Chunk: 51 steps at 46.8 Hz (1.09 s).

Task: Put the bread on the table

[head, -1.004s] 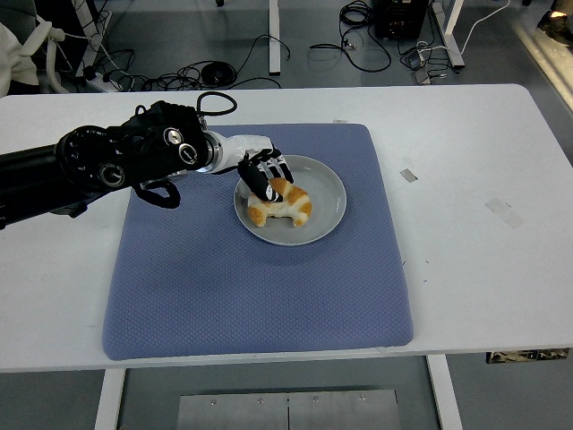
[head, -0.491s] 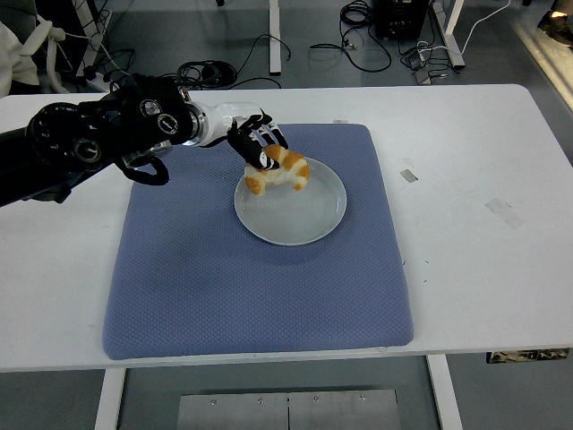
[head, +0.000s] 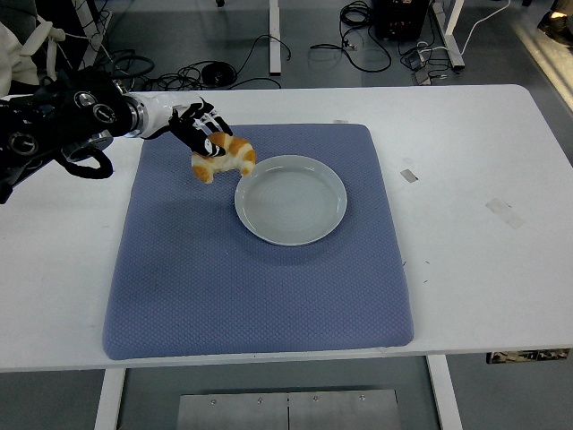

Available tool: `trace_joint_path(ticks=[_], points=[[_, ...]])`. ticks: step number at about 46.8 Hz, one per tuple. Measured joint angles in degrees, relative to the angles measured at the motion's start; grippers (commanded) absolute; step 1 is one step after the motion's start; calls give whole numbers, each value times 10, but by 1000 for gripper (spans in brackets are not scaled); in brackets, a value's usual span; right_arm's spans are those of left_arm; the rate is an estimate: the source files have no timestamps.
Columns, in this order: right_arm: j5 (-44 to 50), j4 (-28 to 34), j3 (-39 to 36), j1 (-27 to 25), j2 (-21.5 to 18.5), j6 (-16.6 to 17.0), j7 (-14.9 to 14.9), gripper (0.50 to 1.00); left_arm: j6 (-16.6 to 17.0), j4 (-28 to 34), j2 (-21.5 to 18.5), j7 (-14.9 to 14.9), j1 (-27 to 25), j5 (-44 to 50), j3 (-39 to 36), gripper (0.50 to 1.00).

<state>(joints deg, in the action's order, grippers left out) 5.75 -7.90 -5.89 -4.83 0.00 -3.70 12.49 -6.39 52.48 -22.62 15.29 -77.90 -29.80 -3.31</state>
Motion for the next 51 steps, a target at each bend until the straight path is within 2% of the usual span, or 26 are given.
trace_joint_path(ticks=[16, 51], points=[[0, 0, 0, 0, 0, 0, 0, 1000, -3, 1, -35, 0, 26, -15, -2, 500], [0, 0, 0, 0, 0, 0, 0, 1000, -3, 1, -33, 1, 36, -40, -22, 500]])
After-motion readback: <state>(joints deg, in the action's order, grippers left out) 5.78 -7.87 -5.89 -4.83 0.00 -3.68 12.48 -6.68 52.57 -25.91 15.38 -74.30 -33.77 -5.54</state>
